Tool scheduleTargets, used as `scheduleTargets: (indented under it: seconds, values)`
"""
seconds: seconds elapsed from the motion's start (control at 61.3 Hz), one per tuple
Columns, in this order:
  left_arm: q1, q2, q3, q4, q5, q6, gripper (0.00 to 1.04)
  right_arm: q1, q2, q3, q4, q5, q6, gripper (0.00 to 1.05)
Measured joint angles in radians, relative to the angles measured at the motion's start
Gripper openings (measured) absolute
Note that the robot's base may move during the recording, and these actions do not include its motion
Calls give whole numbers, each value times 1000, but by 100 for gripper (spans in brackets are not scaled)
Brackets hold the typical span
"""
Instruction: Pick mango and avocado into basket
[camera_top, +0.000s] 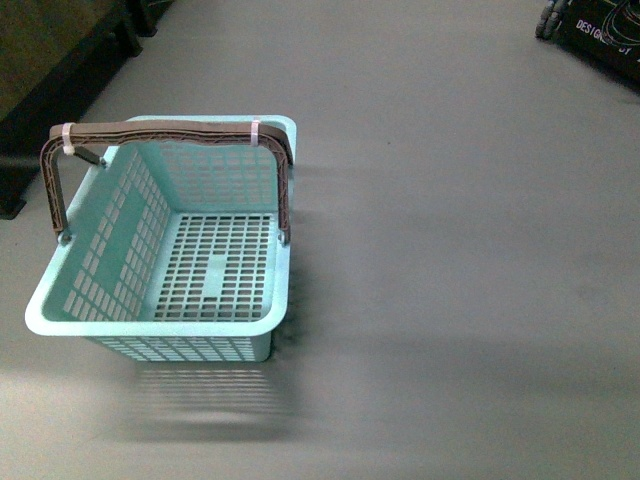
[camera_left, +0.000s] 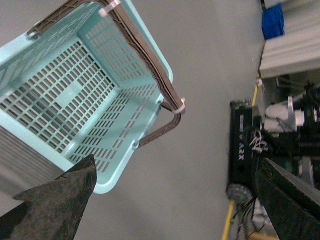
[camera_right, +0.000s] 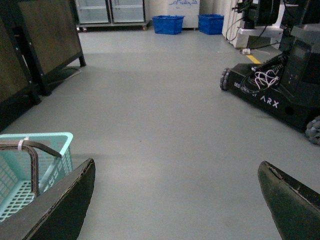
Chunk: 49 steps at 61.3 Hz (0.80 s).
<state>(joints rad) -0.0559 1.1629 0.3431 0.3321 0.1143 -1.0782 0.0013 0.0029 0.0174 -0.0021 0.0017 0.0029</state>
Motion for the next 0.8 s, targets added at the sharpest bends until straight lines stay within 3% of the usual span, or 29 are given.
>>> scheduleTargets:
  seconds: [0.098,0.342,0.799]
  values:
    - [-9,280,111,111,-37,-129,96,0,0,0,0,0,0,96]
    - [-71,764,453,140,-119,-256,96,0,0,0,0,0,0,96]
    - [-78,1167,913,107,-172,-295,96,0,0,0,0,0,0,96]
